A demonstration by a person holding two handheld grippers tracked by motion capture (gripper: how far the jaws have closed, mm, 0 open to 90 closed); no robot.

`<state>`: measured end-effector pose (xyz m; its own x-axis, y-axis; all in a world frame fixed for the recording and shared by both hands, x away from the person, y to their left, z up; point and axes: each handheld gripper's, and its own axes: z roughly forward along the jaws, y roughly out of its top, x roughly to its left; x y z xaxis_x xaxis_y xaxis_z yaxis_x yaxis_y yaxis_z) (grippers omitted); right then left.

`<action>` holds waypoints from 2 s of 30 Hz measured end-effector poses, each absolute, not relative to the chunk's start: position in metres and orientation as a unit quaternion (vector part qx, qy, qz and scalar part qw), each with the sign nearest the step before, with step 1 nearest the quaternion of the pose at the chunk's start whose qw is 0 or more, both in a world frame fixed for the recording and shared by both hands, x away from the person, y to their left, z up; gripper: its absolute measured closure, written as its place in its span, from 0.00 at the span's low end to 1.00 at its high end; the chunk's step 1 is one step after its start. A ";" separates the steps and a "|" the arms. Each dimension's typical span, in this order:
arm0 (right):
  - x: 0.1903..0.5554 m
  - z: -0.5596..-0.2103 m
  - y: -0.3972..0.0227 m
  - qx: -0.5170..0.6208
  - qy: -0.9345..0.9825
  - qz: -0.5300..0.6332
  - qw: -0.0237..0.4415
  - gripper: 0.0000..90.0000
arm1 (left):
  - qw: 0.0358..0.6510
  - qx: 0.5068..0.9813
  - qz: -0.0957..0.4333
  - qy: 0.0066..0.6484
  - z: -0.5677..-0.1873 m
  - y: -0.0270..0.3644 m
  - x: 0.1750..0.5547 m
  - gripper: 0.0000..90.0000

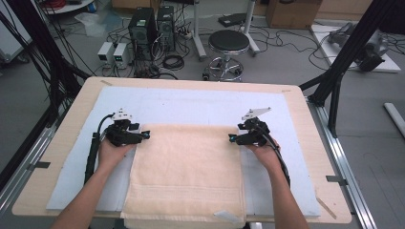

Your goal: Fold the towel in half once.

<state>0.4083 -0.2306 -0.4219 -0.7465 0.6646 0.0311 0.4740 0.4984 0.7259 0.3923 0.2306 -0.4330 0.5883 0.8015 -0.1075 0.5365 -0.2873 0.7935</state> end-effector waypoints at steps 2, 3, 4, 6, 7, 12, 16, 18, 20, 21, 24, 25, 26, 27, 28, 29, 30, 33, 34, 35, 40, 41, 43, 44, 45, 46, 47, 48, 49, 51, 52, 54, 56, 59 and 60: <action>0.411 -0.427 -0.230 0.337 0.858 0.369 0.124 0.38 | 0.410 0.789 0.154 0.430 -0.438 0.230 0.395 0.40; 0.412 -0.430 -0.230 0.335 0.859 0.366 0.124 0.38 | 0.408 0.789 0.153 0.433 -0.440 0.229 0.396 0.39; 0.413 -0.432 -0.230 0.337 0.860 0.364 0.120 0.38 | 0.403 0.791 0.147 0.436 -0.443 0.228 0.398 0.39; 0.415 -0.436 -0.229 0.338 0.862 0.360 0.117 0.38 | 0.404 0.791 0.146 0.437 -0.444 0.227 0.398 0.38; 0.415 -0.436 -0.229 0.340 0.862 0.359 0.113 0.38 | 0.404 0.790 0.147 0.437 -0.445 0.227 0.399 0.38; 0.416 -0.438 -0.228 0.335 0.864 0.364 0.097 0.52 | 0.401 0.800 0.144 0.422 -0.443 0.226 0.397 0.48; 0.416 -0.437 -0.227 0.330 0.866 0.368 0.076 0.69 | 0.401 0.801 0.146 0.420 -0.443 0.223 0.396 0.58; 0.416 -0.437 -0.226 0.327 0.866 0.374 0.058 0.83 | 0.406 0.800 0.134 0.422 -0.443 0.222 0.395 0.69; 0.416 -0.436 -0.224 0.322 0.868 0.373 0.052 0.88 | 0.413 0.800 0.120 0.418 -0.443 0.219 0.394 0.86; 0.415 -0.435 -0.222 0.316 0.872 0.370 0.060 0.89 | 0.408 0.803 0.123 0.416 -0.442 0.218 0.394 0.89; 0.413 -0.430 -0.219 0.298 0.880 0.360 0.082 0.92 | 0.399 0.807 0.137 0.413 -0.439 0.220 0.395 0.92; 0.415 -0.427 -0.221 0.303 0.876 0.367 0.084 0.92 | 0.399 0.806 0.141 0.413 -0.437 0.220 0.397 0.92; 0.418 -0.424 -0.222 0.308 0.871 0.373 0.080 0.92 | 0.391 0.810 0.140 0.413 -0.435 0.220 0.401 0.93; 0.420 -0.421 -0.221 0.310 0.871 0.373 0.082 0.92 | 0.387 0.812 0.149 0.412 -0.432 0.219 0.405 0.93; 0.424 -0.417 -0.220 0.309 0.872 0.371 0.087 0.92 | 0.380 0.814 0.159 0.410 -0.428 0.217 0.410 0.93; 0.428 -0.413 -0.217 0.309 0.871 0.369 0.094 0.92 | 0.375 0.814 0.166 0.410 -0.423 0.216 0.416 0.93; 0.433 -0.409 -0.216 0.311 0.871 0.367 0.098 0.92 | 0.377 0.809 0.172 0.415 -0.418 0.214 0.422 0.93; 0.452 -0.392 -0.214 0.324 0.862 0.370 0.125 0.92 | 0.380 0.799 0.197 0.422 -0.399 0.212 0.441 0.93; 0.456 -0.388 -0.214 0.330 0.859 0.370 0.130 0.92 | 0.382 0.796 0.201 0.424 -0.391 0.211 0.448 0.93; 0.461 -0.383 -0.215 0.336 0.853 0.373 0.140 0.92 | 0.382 0.796 0.210 0.420 -0.381 0.209 0.456 0.93; 0.484 -0.371 -0.217 0.359 0.845 0.357 0.174 0.74 | 0.378 0.791 0.241 0.416 -0.361 0.197 0.478 0.79; 0.485 -0.372 -0.218 0.366 0.841 0.353 0.181 0.70 | 0.374 0.791 0.243 0.420 -0.362 0.198 0.478 0.67; 0.485 -0.377 -0.221 0.372 0.841 0.358 0.162 0.62 | 0.380 0.794 0.224 0.418 -0.363 0.202 0.477 0.64; 0.483 -0.380 -0.222 0.366 0.844 0.358 0.161 0.62 | 0.383 0.796 0.217 0.414 -0.365 0.206 0.473 0.63; 0.478 -0.383 -0.224 0.359 0.847 0.357 0.163 0.60 | 0.385 0.795 0.212 0.418 -0.367 0.209 0.470 0.60; 0.475 -0.385 -0.225 0.357 0.847 0.358 0.164 0.58 | 0.387 0.794 0.208 0.420 -0.369 0.212 0.467 0.56; 0.471 -0.387 -0.227 0.357 0.846 0.364 0.156 0.57 | 0.392 0.793 0.202 0.421 -0.371 0.215 0.463 0.53; 0.467 -0.389 -0.228 0.358 0.846 0.366 0.150 0.55 | 0.403 0.790 0.195 0.418 -0.374 0.219 0.459 0.52; 0.463 -0.390 -0.229 0.353 0.847 0.366 0.152 0.54 | 0.412 0.788 0.188 0.417 -0.378 0.221 0.453 0.48; 0.453 -0.393 -0.229 0.348 0.846 0.373 0.150 0.50 | 0.423 0.787 0.175 0.414 -0.384 0.225 0.443 0.36; 0.449 -0.394 -0.229 0.348 0.846 0.377 0.145 0.47 | 0.424 0.790 0.171 0.408 -0.387 0.227 0.437 0.34; 0.438 -0.393 -0.227 0.338 0.847 0.383 0.146 0.43 | 0.429 0.792 0.164 0.402 -0.391 0.229 0.426 0.29; 0.425 -0.391 -0.226 0.324 0.847 0.392 0.153 0.40 | 0.424 0.801 0.147 0.396 -0.394 0.231 0.415 0.23; 0.410 -0.390 -0.225 0.315 0.847 0.399 0.152 0.37 | 0.431 0.804 0.147 0.383 -0.396 0.230 0.399 0.21; 0.405 -0.390 -0.224 0.308 0.852 0.395 0.154 0.35 | 0.433 0.805 0.143 0.380 -0.397 0.230 0.394 0.21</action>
<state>0.4054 -0.2245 -0.3896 -0.7629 0.6463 -0.0185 0.4035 0.4983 0.7674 0.3938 0.2305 -0.3971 0.6698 0.7359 -0.0995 0.4887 -0.3359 0.8052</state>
